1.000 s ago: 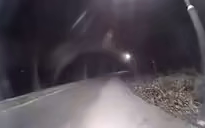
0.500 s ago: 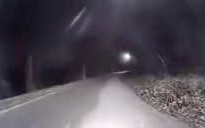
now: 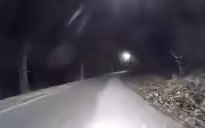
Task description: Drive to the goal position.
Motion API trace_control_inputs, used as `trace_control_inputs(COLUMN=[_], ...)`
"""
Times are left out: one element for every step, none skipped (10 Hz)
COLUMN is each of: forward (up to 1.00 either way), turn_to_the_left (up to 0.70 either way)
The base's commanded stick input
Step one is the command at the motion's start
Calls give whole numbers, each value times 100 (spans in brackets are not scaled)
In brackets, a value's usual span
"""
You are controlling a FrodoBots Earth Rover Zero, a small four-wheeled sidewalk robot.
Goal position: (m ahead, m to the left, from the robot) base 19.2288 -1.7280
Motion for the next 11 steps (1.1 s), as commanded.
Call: trace_control_inputs(forward=[100,100,100,100,100,100,100,100,100,100,100], turn_to_the_left=[0,0,-3,-24,-36,-13,0,0,0,0,0])
